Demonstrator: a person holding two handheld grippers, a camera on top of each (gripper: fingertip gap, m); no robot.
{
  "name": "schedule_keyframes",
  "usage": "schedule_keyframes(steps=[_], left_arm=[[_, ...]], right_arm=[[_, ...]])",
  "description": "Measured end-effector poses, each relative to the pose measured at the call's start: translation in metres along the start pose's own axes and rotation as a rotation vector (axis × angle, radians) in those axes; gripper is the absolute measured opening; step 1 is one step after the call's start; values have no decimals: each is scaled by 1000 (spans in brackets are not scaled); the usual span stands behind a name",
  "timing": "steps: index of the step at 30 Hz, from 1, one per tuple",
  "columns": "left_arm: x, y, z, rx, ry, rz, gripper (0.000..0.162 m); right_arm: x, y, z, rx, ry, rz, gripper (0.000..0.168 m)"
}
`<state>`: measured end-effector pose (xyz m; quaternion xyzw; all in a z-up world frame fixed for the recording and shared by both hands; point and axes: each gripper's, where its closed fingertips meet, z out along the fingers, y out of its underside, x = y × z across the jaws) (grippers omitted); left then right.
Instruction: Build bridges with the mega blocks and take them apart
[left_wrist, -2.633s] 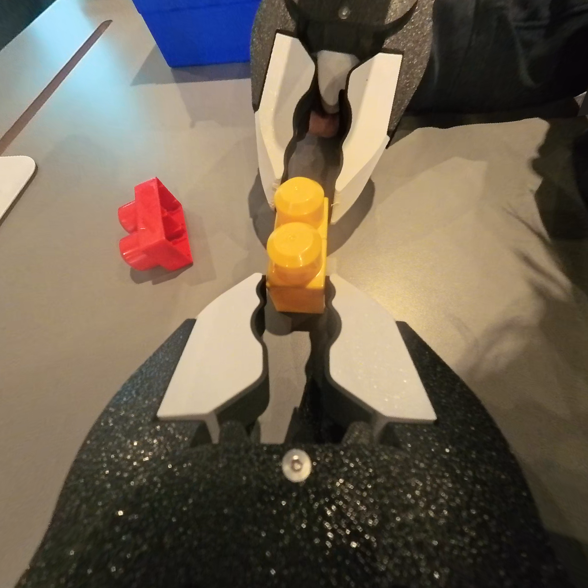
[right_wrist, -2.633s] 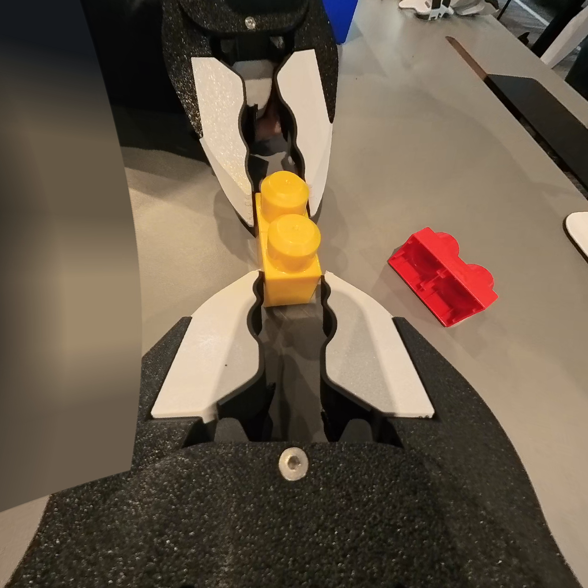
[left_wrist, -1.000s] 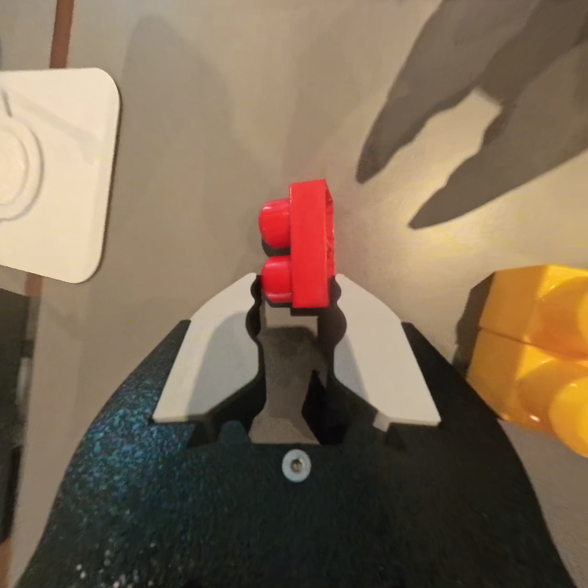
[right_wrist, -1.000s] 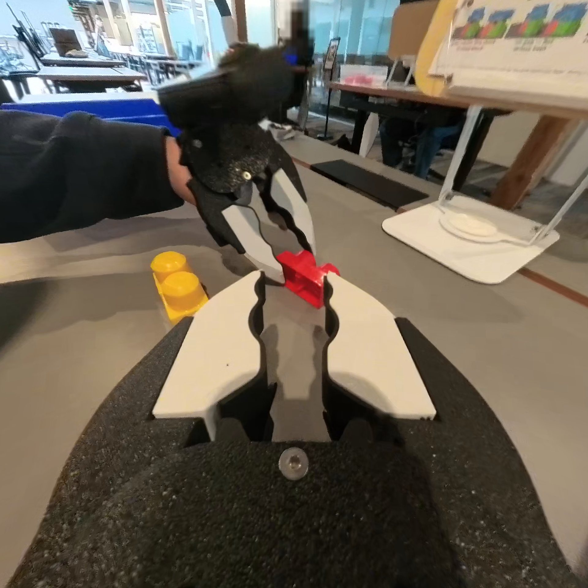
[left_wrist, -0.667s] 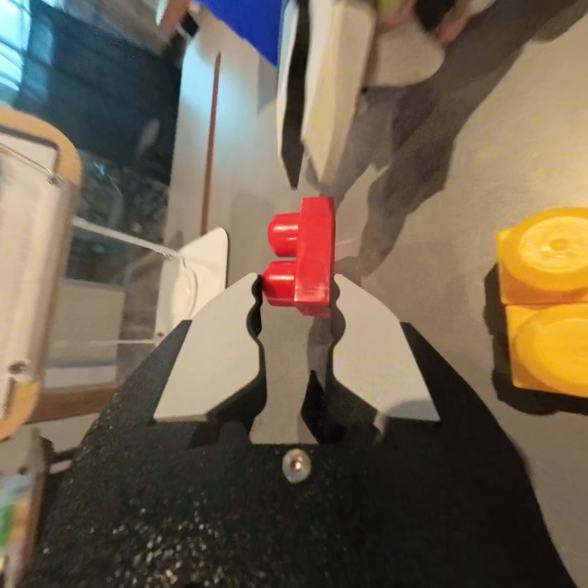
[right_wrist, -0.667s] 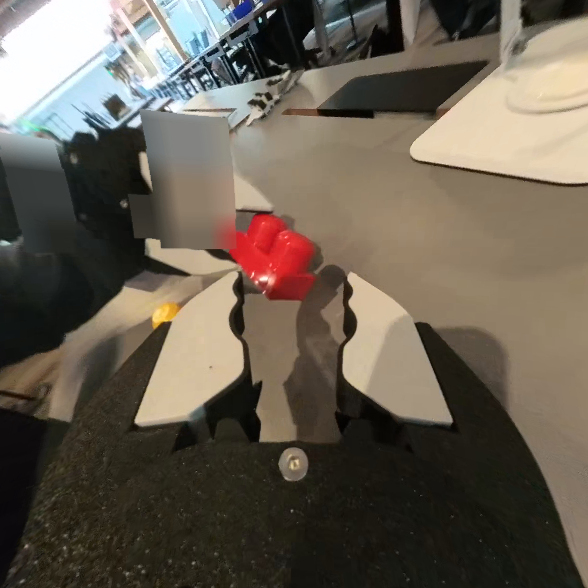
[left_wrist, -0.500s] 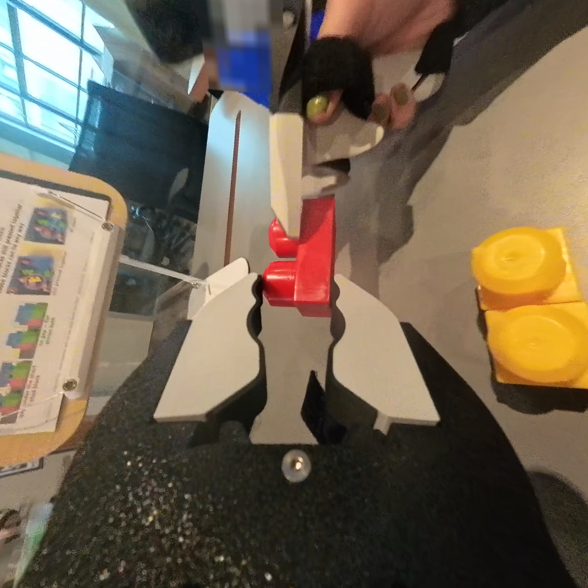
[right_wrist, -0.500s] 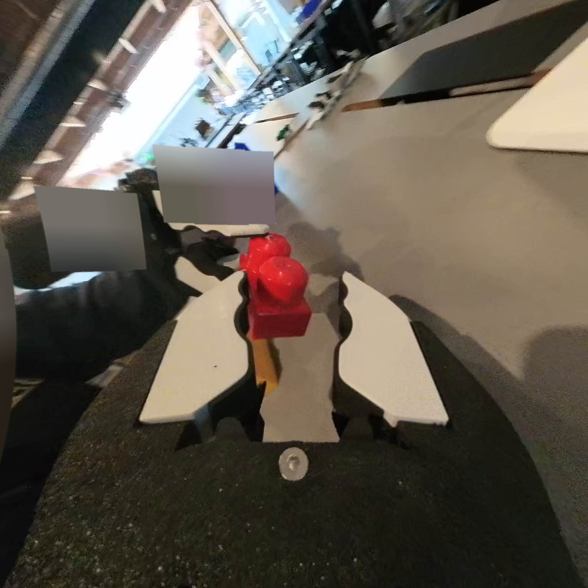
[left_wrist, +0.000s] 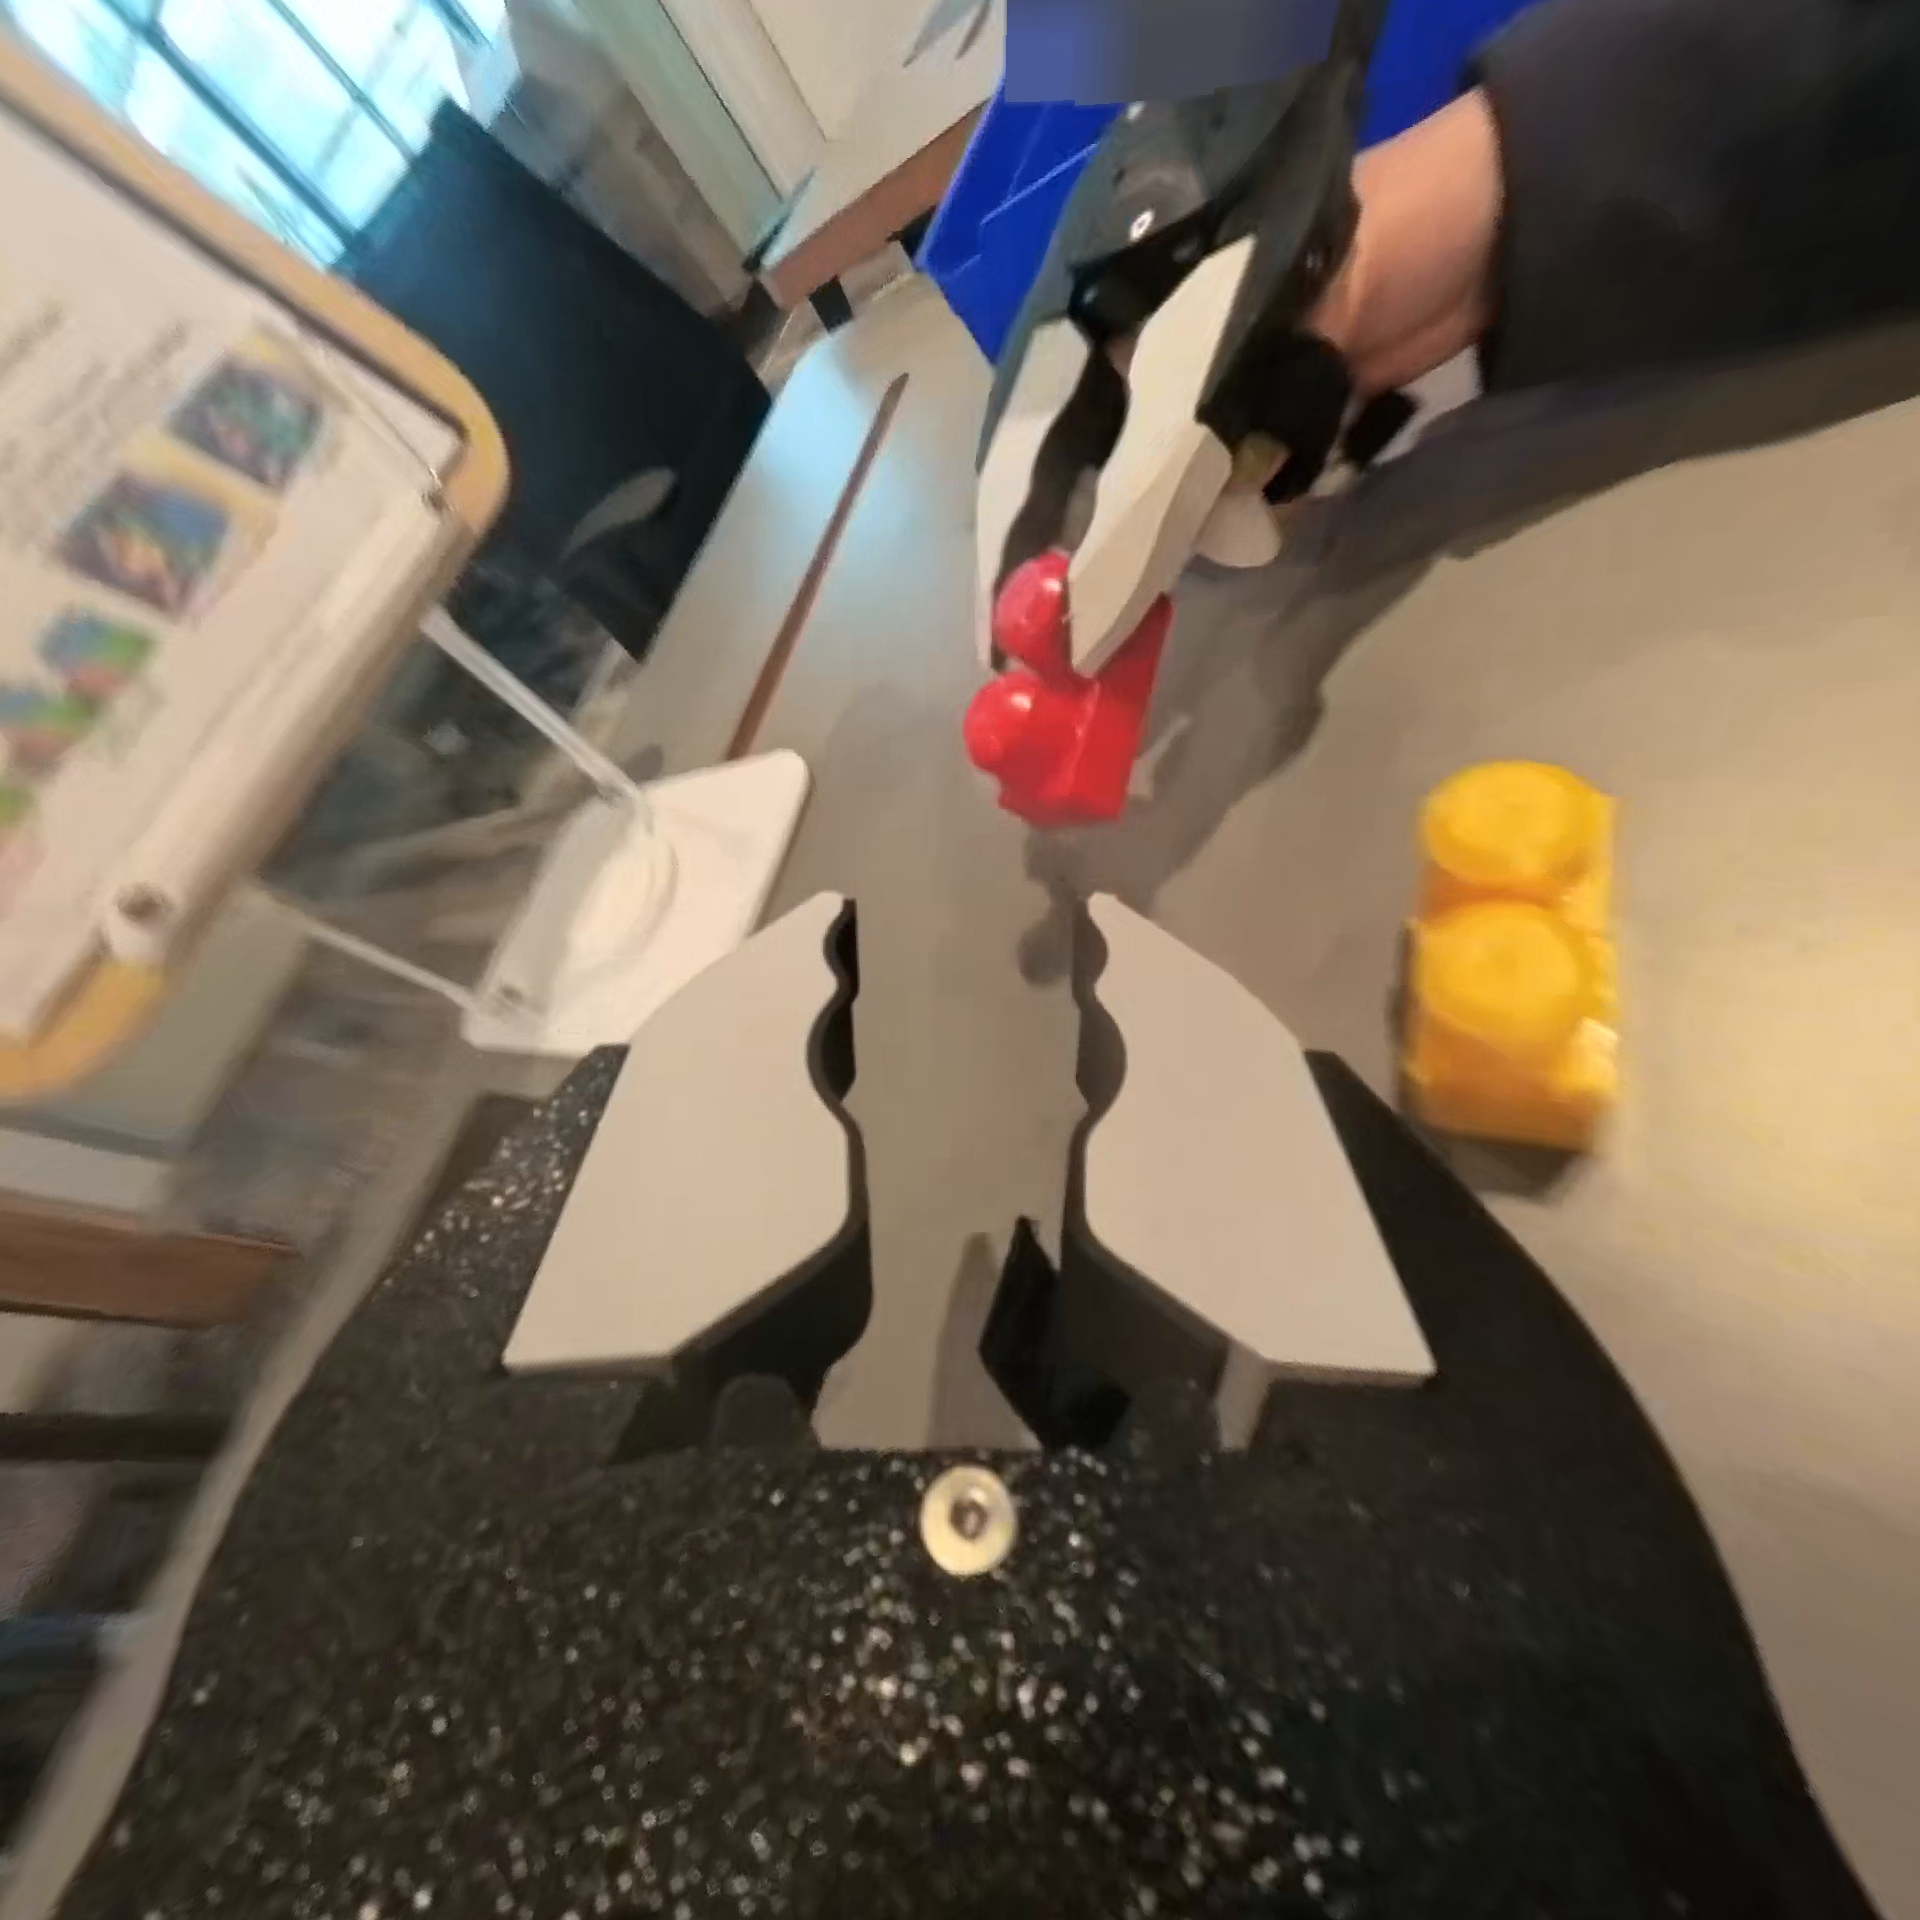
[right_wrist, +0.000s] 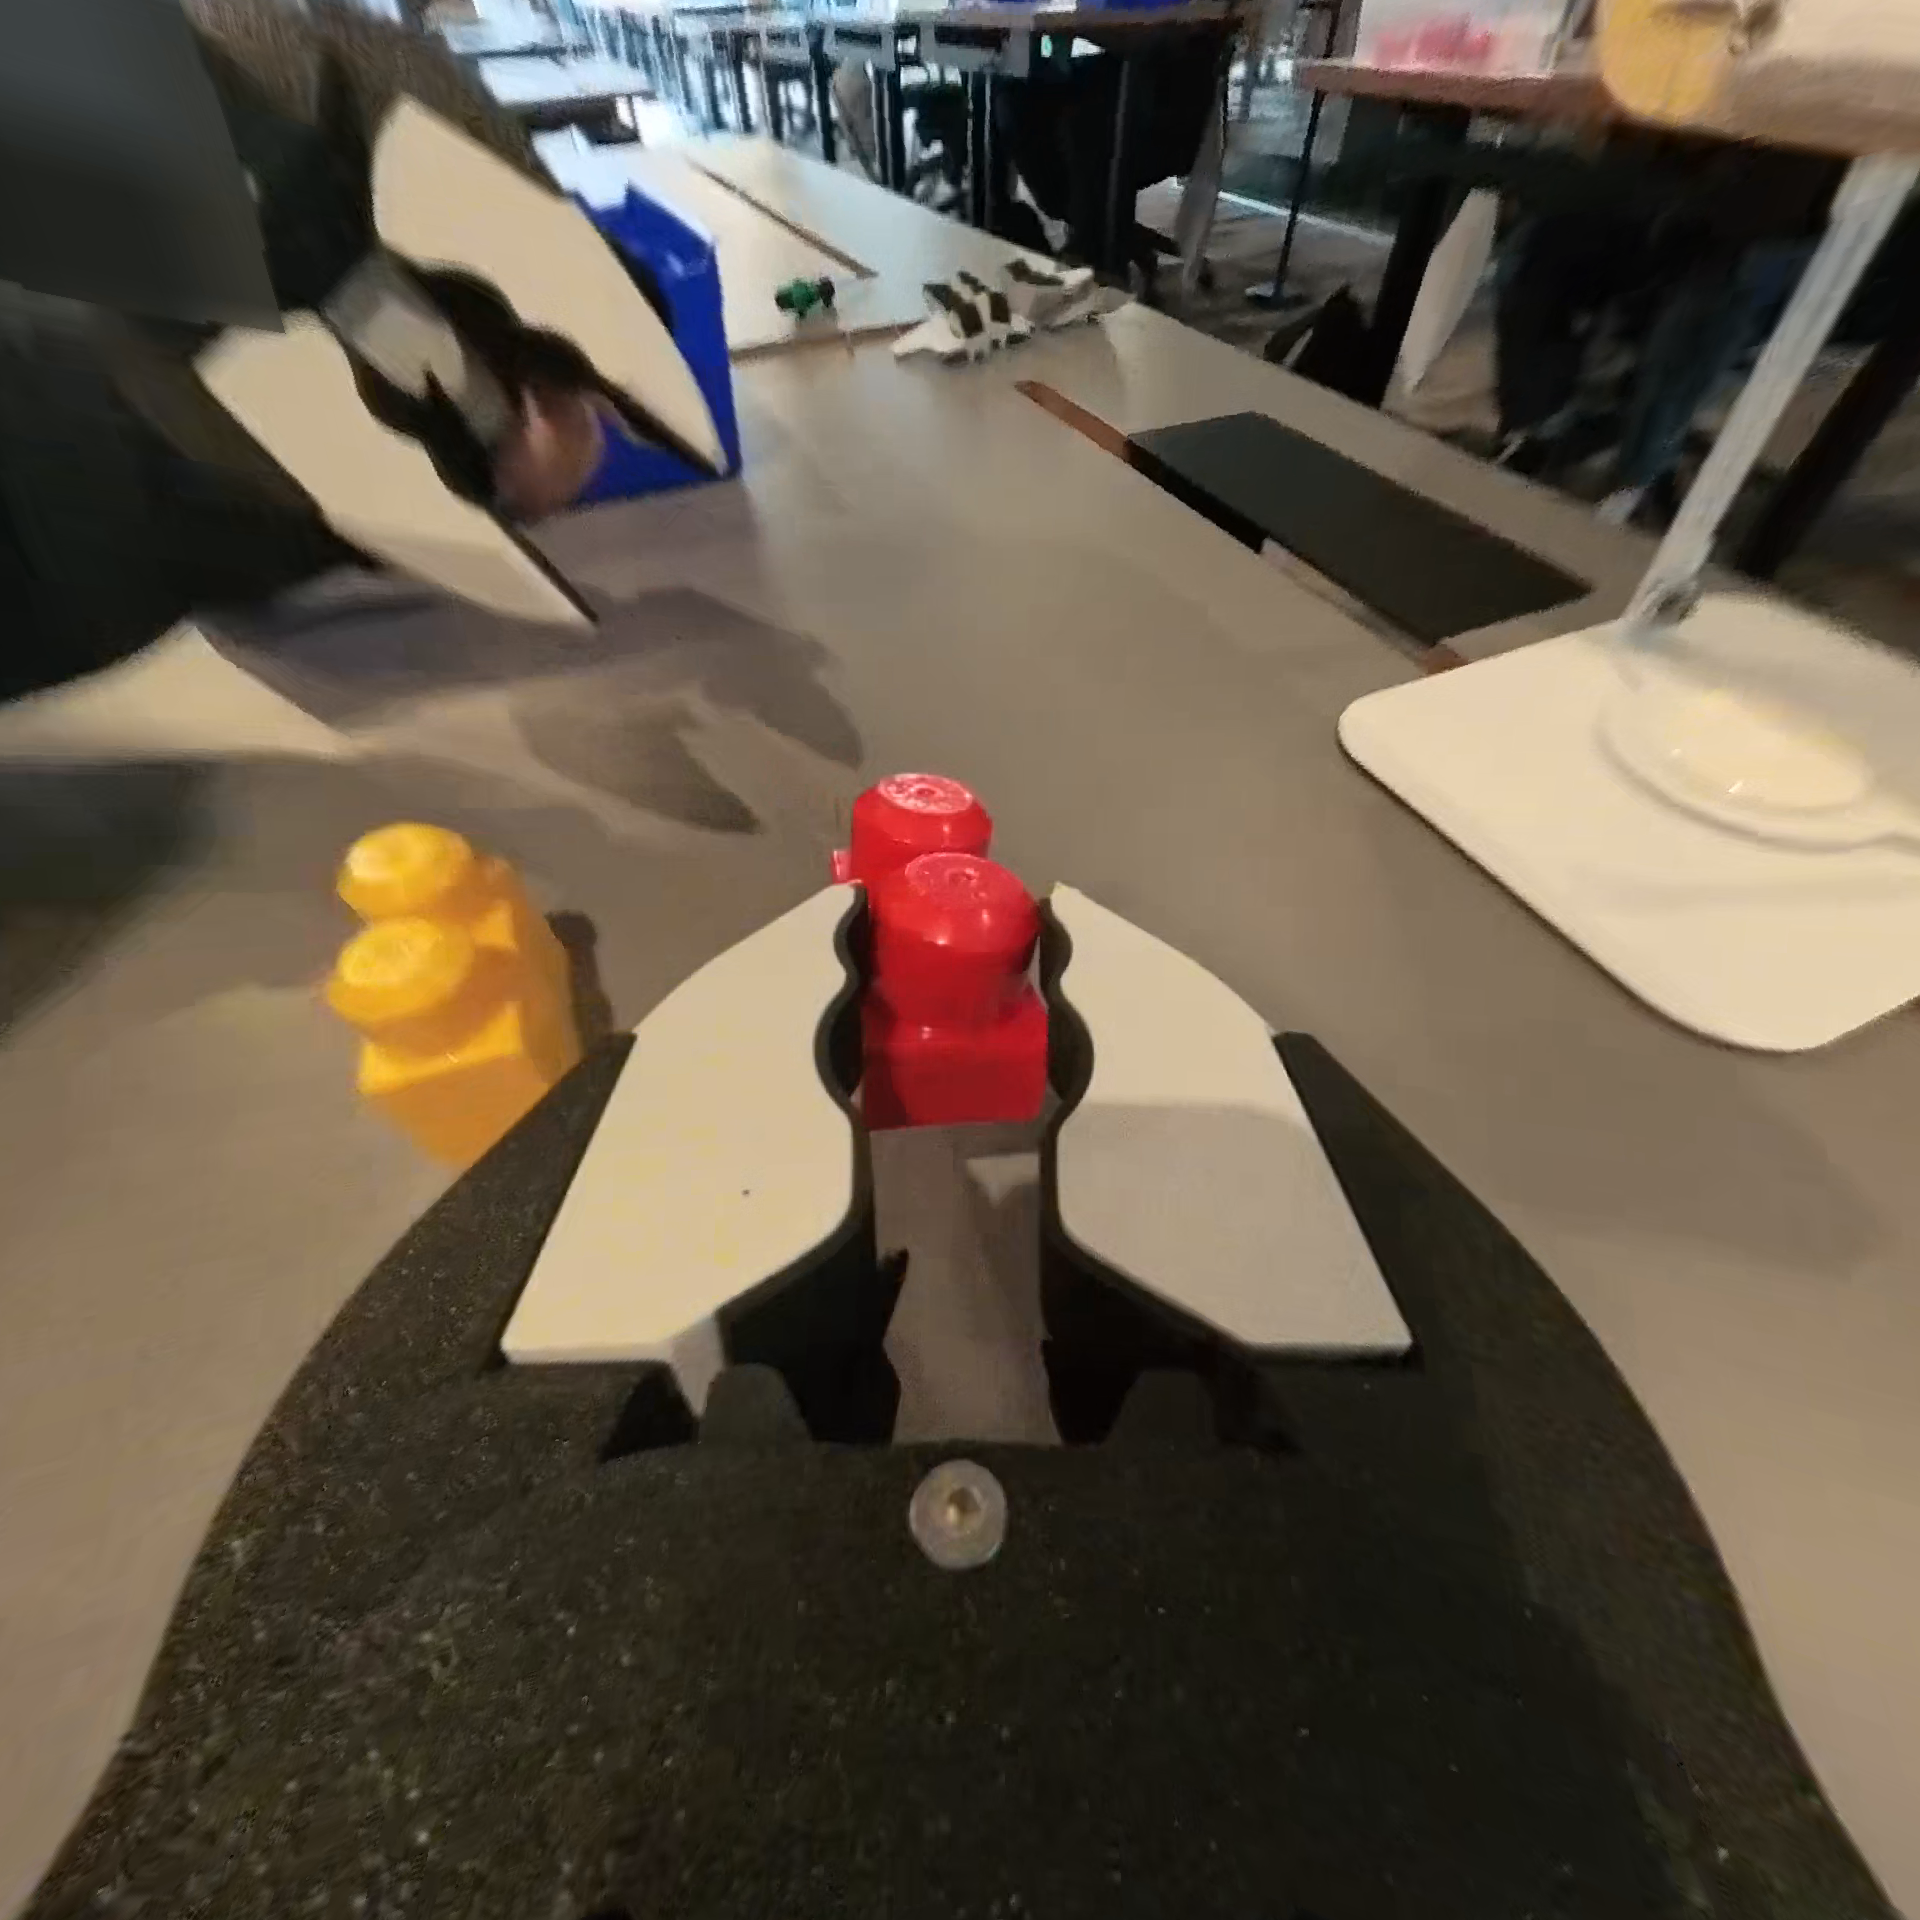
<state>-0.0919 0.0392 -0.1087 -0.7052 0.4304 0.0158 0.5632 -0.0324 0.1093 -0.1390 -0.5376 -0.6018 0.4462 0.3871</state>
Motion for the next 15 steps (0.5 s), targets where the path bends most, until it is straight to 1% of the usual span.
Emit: schedule_keyframes(steps=[3,7,9,13,14,15], left_arm=[[20,9,-15,-21,94,-123,37],[51,16,-26,-61,215,-252,44],[61,16,-29,-57,238,-297,47],[72,14,-30,-20,230,-334,47],[74,15,-29,-16,231,-344,47],[78,17,-27,-18,238,-357,47]], right_arm=[[-6,8,3,-30,-5,-158,31],[-9,27,7,-105,-25,-232,31],[-10,36,7,-141,-25,-271,31],[-9,50,6,-219,-3,-335,30],[-8,50,6,-220,3,-339,34],[-6,51,6,-227,15,-333,45]])
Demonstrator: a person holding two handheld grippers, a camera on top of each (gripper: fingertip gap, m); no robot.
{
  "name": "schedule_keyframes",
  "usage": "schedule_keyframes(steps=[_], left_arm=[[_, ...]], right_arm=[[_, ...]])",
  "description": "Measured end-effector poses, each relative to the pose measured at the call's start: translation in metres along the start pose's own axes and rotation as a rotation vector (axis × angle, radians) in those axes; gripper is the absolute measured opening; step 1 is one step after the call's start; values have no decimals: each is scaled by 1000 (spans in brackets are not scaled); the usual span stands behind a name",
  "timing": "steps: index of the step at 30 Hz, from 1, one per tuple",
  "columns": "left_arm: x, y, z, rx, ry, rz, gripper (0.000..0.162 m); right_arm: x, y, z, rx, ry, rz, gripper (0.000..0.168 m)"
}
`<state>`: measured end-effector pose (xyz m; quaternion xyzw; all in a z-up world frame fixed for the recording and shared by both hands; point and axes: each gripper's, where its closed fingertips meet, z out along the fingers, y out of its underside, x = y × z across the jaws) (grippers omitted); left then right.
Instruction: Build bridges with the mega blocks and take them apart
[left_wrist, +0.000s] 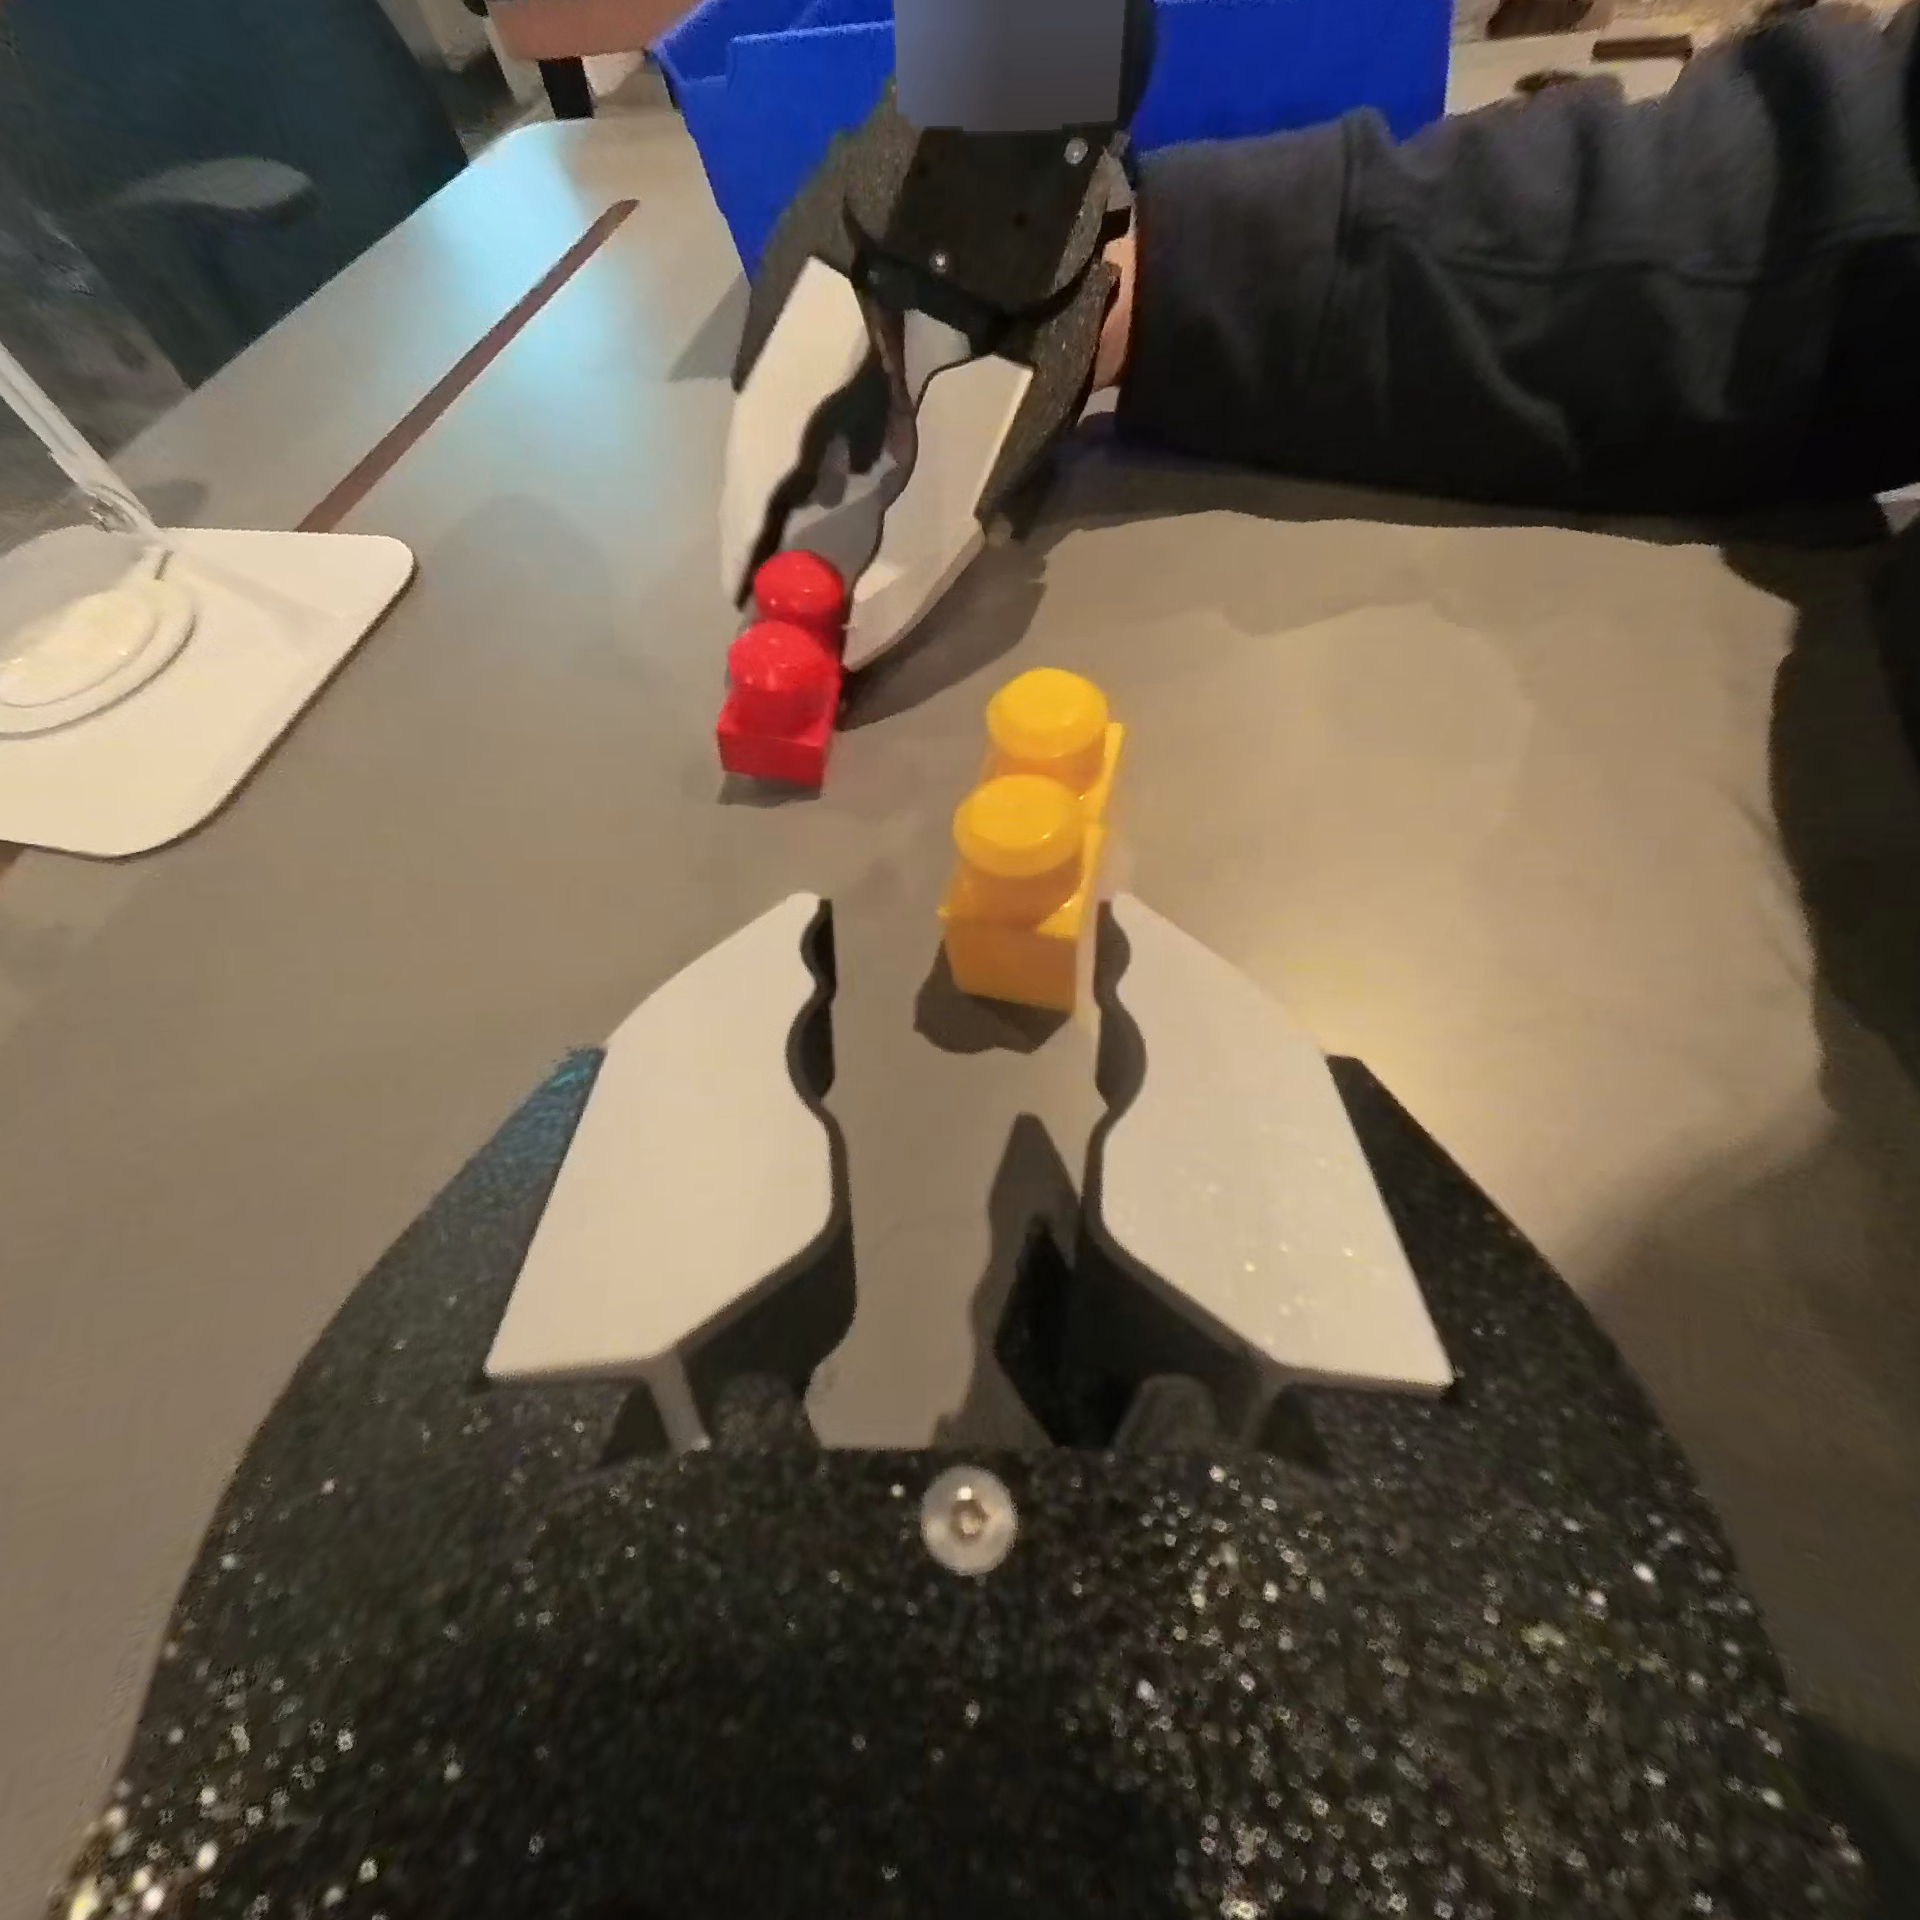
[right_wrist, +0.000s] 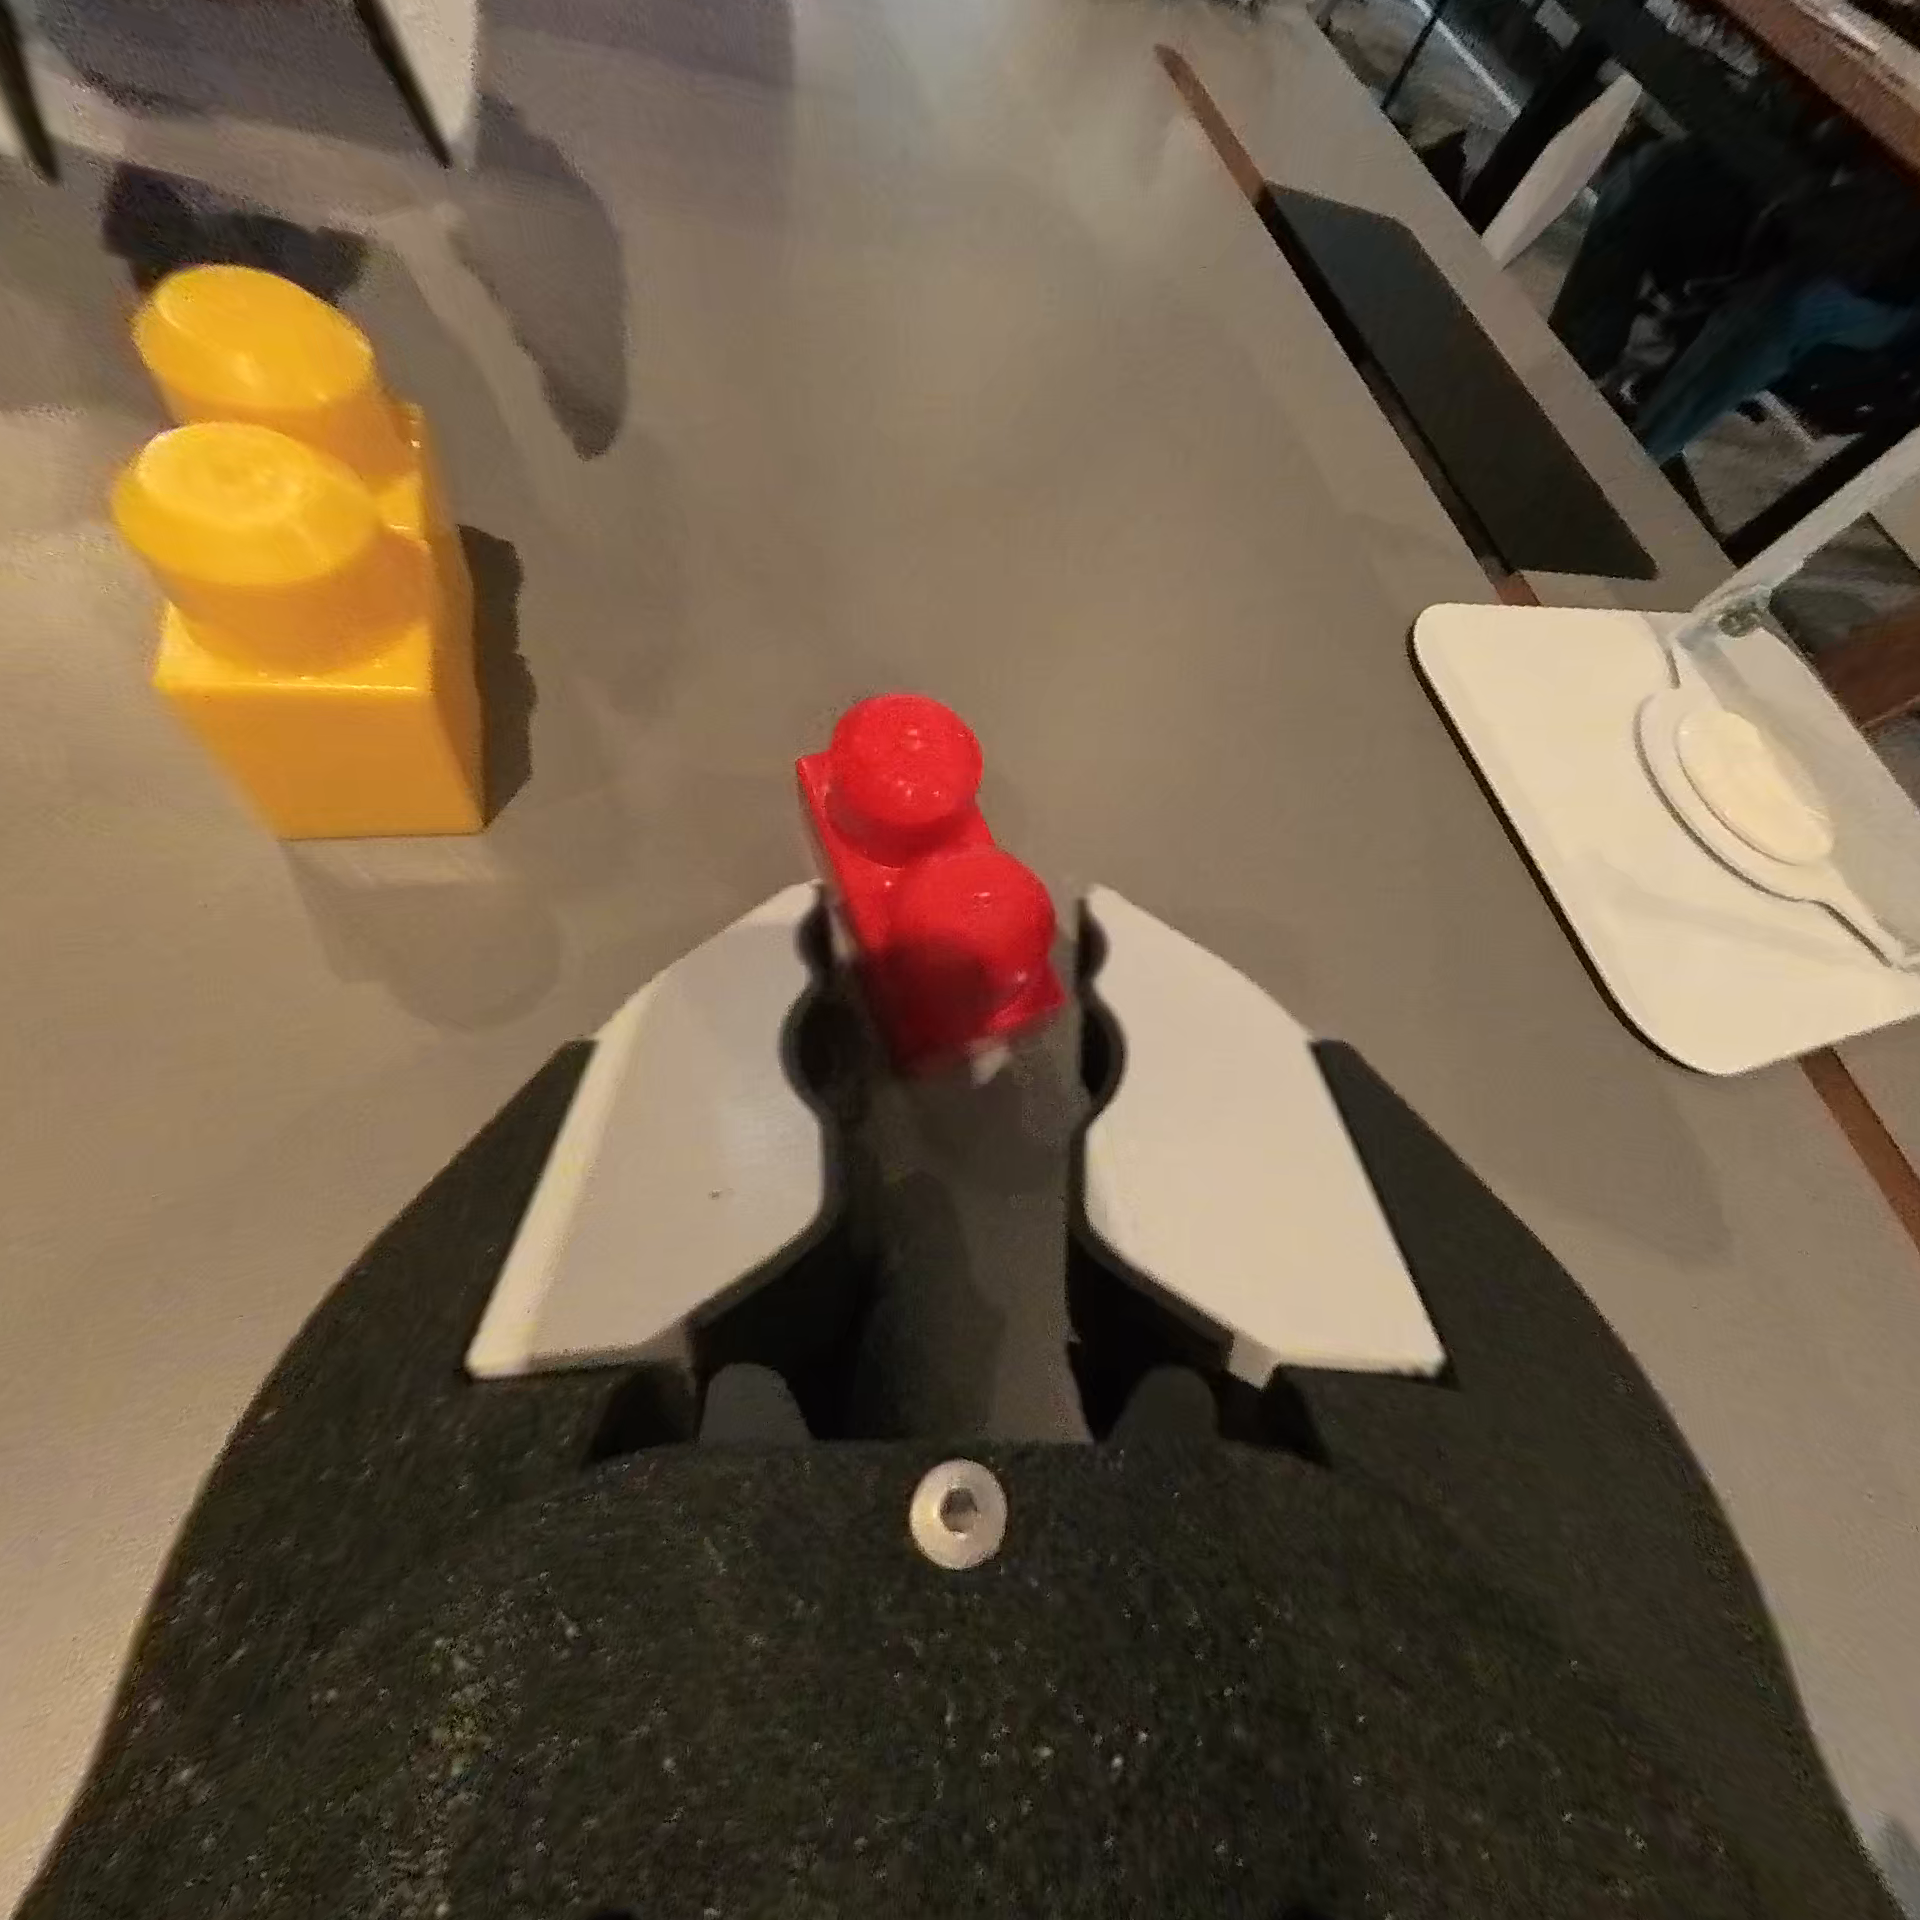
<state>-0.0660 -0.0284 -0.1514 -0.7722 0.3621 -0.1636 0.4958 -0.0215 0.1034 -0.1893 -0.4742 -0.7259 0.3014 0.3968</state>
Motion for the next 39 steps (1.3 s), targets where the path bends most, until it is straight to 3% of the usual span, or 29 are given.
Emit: schedule_keyframes(steps=[3,8,10,14,21,28,33,39], left_arm=[[5,5,6,-3,20,-38,50],[9,9,8,-12,32,-76,58],[7,13,8,-31,33,-81,59],[2,19,6,-90,-9,-128,58],[17,11,8,-42,-306,-431,69],[22,18,14,-38,-673,-555,113],[28,17,33,-48,-723,-689,121],[18,21,41,-88,-890,-719,119]], right_arm=[[4,-2,-5,1,25,35,64],[-4,-26,-27,108,63,72,67],[-17,-33,-35,143,35,71,61],[-34,-40,-49,201,28,73,29],[-14,-54,-52,321,191,148,19],[13,-60,-38,423,385,161,21],[24,-69,-53,527,514,137,20],[25,-72,-59,587,502,176,21]])
